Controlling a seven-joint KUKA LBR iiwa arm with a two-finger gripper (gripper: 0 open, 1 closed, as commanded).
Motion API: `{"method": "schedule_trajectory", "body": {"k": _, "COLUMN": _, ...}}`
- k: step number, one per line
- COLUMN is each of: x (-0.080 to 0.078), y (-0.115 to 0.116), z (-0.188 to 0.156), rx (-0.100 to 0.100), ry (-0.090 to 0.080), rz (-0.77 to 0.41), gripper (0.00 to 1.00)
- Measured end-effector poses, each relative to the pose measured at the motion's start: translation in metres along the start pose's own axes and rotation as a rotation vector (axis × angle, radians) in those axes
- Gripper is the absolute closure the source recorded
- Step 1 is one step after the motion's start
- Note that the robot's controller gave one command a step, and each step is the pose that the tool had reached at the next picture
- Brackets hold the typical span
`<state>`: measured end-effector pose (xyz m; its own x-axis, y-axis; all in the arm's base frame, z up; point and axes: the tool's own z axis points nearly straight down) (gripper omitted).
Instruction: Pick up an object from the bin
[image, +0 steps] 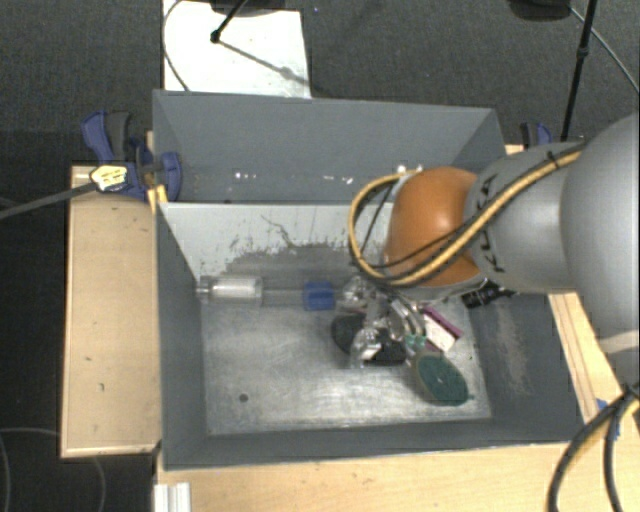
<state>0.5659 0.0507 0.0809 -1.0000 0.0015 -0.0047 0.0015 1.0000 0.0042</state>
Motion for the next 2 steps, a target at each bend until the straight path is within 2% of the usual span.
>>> {"method": "schedule_trajectory", "body": {"k": 1, "x": 0.011, "y": 0.006, "z": -0.113, "rx": 0.002, "ry": -0.004, "rz": 0.017, "gripper": 1.00}}
{"method": "schedule_trajectory", "body": {"k": 2, "x": 0.023, "y": 0.088, "z": -0.187, "rx": 0.000, "ry": -0.003, "rz": -0.377, "gripper": 1.00}}
